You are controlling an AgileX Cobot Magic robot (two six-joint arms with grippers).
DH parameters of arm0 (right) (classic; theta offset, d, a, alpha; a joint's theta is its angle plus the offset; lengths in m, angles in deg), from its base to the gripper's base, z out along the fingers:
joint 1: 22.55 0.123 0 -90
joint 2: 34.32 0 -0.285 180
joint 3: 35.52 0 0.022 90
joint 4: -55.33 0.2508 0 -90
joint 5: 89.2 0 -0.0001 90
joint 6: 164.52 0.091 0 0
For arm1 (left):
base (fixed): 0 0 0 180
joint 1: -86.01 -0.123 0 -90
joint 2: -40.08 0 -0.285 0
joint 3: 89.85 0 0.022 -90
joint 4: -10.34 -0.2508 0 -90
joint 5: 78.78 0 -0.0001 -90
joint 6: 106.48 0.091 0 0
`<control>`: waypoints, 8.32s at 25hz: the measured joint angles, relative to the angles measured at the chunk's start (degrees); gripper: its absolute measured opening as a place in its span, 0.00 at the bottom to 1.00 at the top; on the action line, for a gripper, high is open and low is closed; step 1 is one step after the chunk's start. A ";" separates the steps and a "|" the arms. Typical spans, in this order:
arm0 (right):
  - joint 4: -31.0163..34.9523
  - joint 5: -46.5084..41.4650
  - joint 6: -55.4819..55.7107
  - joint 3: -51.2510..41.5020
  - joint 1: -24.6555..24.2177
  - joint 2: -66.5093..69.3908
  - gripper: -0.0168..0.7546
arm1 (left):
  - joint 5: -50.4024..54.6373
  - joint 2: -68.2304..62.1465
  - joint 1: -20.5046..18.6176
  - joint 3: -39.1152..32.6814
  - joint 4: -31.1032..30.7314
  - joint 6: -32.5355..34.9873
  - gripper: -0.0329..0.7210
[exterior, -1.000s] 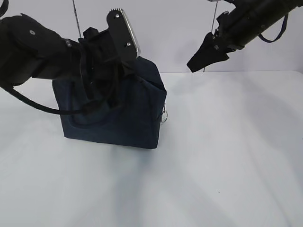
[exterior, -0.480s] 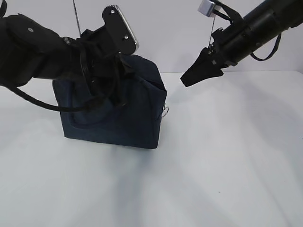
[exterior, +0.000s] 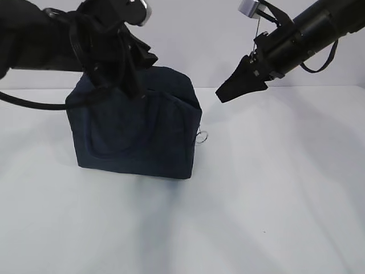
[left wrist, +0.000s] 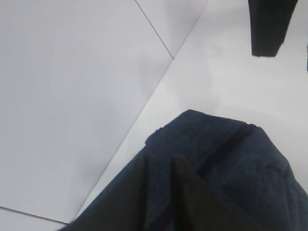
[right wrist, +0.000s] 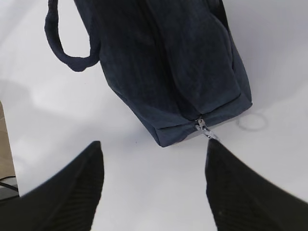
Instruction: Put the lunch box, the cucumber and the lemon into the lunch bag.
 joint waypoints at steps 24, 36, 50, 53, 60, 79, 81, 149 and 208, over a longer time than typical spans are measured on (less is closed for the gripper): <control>-7.43 -0.45 7.66 0.00 0.00 -18.29 0.67 | 22.38 10.90 -9.93 0.00 9.50 -13.55 0.50; -9.92 -1.23 11.40 -9.10 0.00 -34.26 0.67 | 42.43 22.03 -19.54 0.00 -16.94 -44.73 0.50; -17.89 5.55 21.63 -30.39 0.00 -57.00 0.67 | 55.40 35.31 -23.93 0.00 -35.91 -62.72 0.50; -22.95 5.65 27.91 -33.29 0.00 -60.25 0.67 | 57.29 37.03 -23.93 -1.01 -41.77 -69.52 0.50; -38.35 5.33 43.49 -39.01 0.00 -67.92 0.67 | 52.23 47.43 -23.93 -11.06 -42.57 -74.59 0.50; -43.94 -1.56 54.03 -51.09 0.00 -90.05 0.67 | 59.76 70.56 -23.93 -25.19 -50.85 -85.68 0.50; -44.29 -2.02 54.62 -51.45 0.00 -92.35 0.67 | 60.10 72.43 -23.93 -26.49 -51.41 -86.17 0.50; -47.91 3.51 61.22 -66.54 0.00 -114.35 0.61 | 63.50 91.88 -23.93 -32.82 -58.12 -88.42 0.47; -47.91 3.83 61.50 -66.54 -2.39 -114.35 0.61 | 63.61 92.31 -34.97 -32.90 -58.12 -88.42 0.36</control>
